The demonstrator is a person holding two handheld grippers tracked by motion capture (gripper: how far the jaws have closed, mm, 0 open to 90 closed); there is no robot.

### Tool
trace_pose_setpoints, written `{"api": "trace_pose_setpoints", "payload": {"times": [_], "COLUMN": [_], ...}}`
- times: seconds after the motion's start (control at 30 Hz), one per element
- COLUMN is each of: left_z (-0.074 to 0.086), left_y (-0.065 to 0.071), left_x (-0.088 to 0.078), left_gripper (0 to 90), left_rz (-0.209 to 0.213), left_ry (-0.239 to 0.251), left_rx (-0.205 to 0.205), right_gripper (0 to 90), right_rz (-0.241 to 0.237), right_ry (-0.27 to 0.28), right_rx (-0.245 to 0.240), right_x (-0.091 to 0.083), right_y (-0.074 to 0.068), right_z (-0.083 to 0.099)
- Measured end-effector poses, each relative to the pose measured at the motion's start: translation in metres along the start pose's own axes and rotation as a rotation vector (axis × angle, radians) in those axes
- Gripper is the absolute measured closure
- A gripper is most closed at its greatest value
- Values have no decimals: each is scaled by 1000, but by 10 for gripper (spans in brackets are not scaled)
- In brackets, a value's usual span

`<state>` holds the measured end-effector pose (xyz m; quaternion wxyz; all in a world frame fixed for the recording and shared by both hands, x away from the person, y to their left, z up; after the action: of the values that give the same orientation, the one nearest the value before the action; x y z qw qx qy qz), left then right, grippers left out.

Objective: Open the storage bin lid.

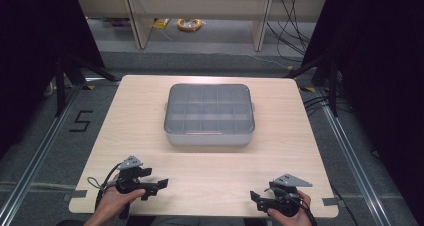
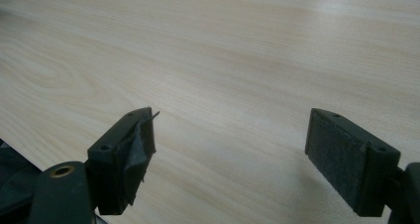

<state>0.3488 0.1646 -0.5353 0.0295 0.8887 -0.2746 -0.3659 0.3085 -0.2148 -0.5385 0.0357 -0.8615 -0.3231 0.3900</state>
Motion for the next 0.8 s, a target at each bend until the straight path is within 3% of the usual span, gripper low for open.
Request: {"api": "trace_pose_setpoints", "payload": {"times": [0.23, 0.37, 0.47, 0.57, 0.73, 0.8], "left_z": [1, 1, 0, -1, -1, -2], "left_y": [0, 0, -2, -2, -3, -3], "left_x": [1, 0, 0, 0, -1, -1], "left_gripper": [151, 151, 152, 152, 152, 152], "left_rz": [4, 3, -6, -7, -13, -16], "left_ry": [-8, -9, 0, 10, 13, 14], "left_rx": [7, 0, 0, -9, -14, -14], "right_gripper": [202, 202, 202, 202, 202, 202], "right_rz": [7, -18, 0, 3, -11, 11], "right_ry": [-1, 16, 3, 11, 15, 25], "right_rx": [-5, -1, 18, 4, 25, 20], "right_x": [0, 2, -1, -1, -1, -2], "right_y": [1, 1, 1, 3, 2, 4], "right_z": [0, 0, 0, -1, -1, -2]}}
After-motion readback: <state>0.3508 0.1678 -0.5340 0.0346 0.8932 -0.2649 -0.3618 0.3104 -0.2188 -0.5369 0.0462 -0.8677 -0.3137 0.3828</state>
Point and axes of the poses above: each handheld gripper's, and its own axes: x roughly forward along the jaws, z roughly out of its underside, y roughly to its right, the point moved 6 cm from there along x, roughly forward along the jaws, and after that the axes turned 9 degrees about -z, right-handed, at the moved point
